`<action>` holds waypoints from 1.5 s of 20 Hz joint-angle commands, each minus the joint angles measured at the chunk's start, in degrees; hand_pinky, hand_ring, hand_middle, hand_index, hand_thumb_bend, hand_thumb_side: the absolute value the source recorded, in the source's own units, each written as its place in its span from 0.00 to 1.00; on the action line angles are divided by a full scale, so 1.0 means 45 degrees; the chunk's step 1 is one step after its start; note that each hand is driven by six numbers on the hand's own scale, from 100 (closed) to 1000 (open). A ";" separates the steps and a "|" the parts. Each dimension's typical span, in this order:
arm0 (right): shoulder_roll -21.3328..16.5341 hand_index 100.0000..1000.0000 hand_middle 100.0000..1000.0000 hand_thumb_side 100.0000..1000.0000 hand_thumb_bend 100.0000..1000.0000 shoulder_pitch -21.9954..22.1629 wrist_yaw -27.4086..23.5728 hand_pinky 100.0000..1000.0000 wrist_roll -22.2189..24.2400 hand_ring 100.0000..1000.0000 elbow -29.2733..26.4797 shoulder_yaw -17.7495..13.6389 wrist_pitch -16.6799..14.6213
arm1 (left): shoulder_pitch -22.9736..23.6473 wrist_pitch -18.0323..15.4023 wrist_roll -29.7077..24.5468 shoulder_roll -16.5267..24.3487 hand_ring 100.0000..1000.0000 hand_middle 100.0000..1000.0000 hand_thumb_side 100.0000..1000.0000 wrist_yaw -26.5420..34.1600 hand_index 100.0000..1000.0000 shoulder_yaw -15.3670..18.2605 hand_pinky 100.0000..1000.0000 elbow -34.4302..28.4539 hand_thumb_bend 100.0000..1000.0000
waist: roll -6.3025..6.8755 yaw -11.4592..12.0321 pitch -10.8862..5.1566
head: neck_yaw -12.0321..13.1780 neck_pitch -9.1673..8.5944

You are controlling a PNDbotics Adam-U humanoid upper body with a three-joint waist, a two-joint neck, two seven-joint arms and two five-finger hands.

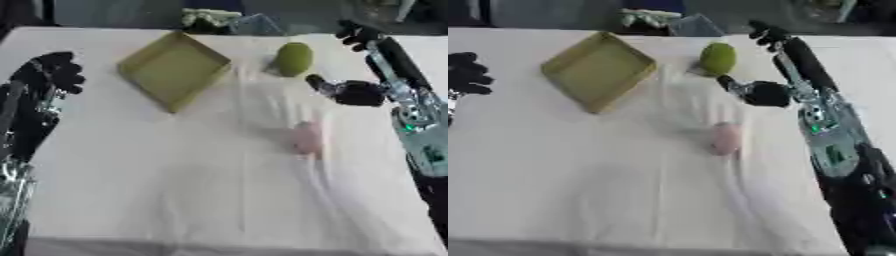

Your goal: Pick up objects on the table and place them in the box.

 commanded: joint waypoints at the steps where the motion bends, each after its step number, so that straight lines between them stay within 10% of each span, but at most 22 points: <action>1: -0.0647 0.95 0.78 0.42 0.46 -0.0357 -0.0237 0.76 0.0273 0.80 0.0213 0.0186 -0.0105 | -0.0054 -0.0014 -0.0042 0.0151 0.63 0.60 0.70 -0.0024 0.78 0.0071 0.62 -0.0151 0.32 | 0.0001 0.0010 -0.0207 | -0.0010 0.0065; 30: -0.2365 0.90 0.78 0.43 0.41 -0.0354 -0.2719 0.77 0.2595 0.80 0.2438 0.2322 -0.0967 | -0.0057 -0.0014 -0.0128 0.0244 0.63 0.60 0.70 -0.0080 0.78 0.0034 0.62 -0.0082 0.32 | -0.0201 0.0064 -0.0246 | -0.0006 0.0067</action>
